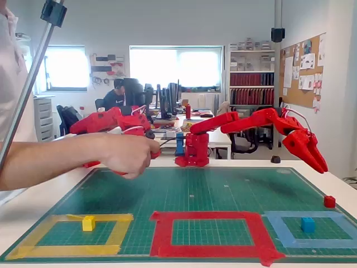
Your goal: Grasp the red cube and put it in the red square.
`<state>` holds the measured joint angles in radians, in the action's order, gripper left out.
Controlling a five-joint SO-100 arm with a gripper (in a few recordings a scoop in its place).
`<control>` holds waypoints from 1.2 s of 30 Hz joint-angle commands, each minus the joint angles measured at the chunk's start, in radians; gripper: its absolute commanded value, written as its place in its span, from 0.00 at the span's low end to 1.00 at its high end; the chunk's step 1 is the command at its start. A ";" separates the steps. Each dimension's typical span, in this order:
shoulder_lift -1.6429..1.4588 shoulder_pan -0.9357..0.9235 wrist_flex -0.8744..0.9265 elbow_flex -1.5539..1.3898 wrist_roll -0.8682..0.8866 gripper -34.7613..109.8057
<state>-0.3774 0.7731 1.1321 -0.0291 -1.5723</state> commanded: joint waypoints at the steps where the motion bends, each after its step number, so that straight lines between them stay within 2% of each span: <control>1: -0.009 -0.018 -0.041 0.009 -0.035 0.31; 15: 0.038 -0.037 -0.044 0.020 -0.044 0.38; 36: 0.156 -0.021 -0.104 0.109 -0.074 0.38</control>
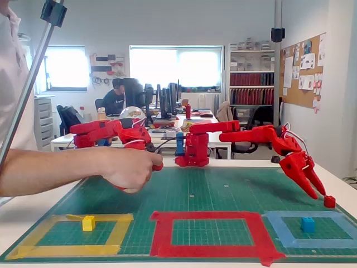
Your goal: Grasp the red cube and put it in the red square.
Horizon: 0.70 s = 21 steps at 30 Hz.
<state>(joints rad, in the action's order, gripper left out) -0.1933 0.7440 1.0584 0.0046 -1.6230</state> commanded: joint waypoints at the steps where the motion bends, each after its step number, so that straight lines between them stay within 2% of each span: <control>1: -0.023 0.008 -0.043 0.075 -0.025 0.38; 21: 0.006 0.058 -0.144 0.054 -0.049 0.38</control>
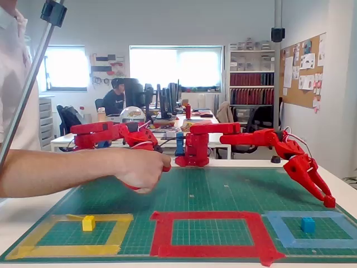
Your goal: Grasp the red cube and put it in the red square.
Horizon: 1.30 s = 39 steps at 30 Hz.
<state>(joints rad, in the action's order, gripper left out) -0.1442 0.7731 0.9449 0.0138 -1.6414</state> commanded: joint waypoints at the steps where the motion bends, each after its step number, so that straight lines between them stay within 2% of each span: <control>1: -0.043 0.031 -0.040 0.038 -0.035 0.38; 13: -0.043 0.032 -0.109 -0.005 -0.077 0.37; 39: -0.054 -0.023 -0.100 0.044 -0.100 0.37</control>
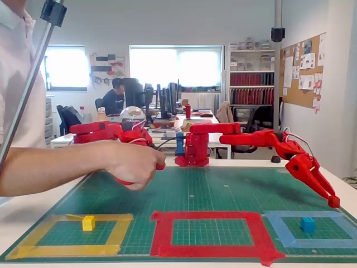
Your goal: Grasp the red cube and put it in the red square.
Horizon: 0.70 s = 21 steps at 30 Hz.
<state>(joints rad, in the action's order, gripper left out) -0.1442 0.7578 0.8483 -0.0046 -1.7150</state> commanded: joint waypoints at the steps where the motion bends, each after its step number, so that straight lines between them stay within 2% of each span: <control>1: -0.054 -0.009 -0.003 0.063 -0.026 0.37; 21: -0.043 0.012 -0.002 0.037 -0.026 0.36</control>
<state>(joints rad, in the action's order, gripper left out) -0.1442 0.7440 0.8483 -0.0046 -1.7150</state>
